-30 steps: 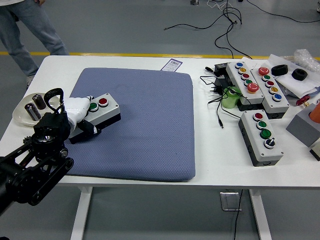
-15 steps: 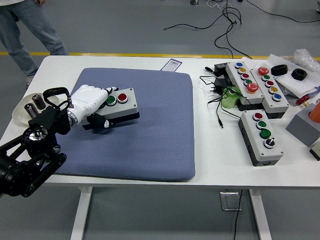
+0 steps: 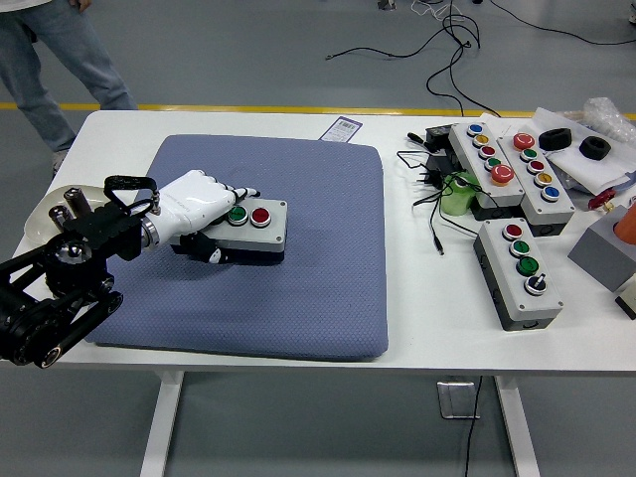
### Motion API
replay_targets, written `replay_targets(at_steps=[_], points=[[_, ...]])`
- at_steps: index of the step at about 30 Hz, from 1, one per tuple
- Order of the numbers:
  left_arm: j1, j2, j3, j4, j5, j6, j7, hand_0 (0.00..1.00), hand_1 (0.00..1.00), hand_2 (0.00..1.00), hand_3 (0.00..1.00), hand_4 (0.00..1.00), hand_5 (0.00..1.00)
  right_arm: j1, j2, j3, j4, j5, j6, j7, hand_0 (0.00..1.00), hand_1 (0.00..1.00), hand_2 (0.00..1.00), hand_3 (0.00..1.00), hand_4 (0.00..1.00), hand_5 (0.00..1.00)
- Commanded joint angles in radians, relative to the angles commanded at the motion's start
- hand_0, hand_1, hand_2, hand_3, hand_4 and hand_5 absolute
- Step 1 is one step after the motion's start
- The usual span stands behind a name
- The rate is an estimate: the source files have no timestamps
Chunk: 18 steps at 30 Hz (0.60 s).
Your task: Pick up the button,place it on the desk,press the button,press the button
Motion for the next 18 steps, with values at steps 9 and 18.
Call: replay_targets(at_steps=[9,18], points=[[-0.006,-0.006,0.0,0.02,-0.018,-0.062,-0.002,0.115,0.26,0.278,0.434,0.881,0.139,0.002,0.0,-0.001,0.0,-0.002,0.001,0.0,0.525,0.649,0.697,0.618,0.315,0.137],[-0.009,-0.001,0.001,0.021,-0.018,-0.102,-0.017,0.589,0.701,0.784,0.876,0.924,0.233,0.004,0.0,-0.004,0.0,0.0,0.001,0.001,0.525,0.649,0.697,0.618,0.314,0.138]])
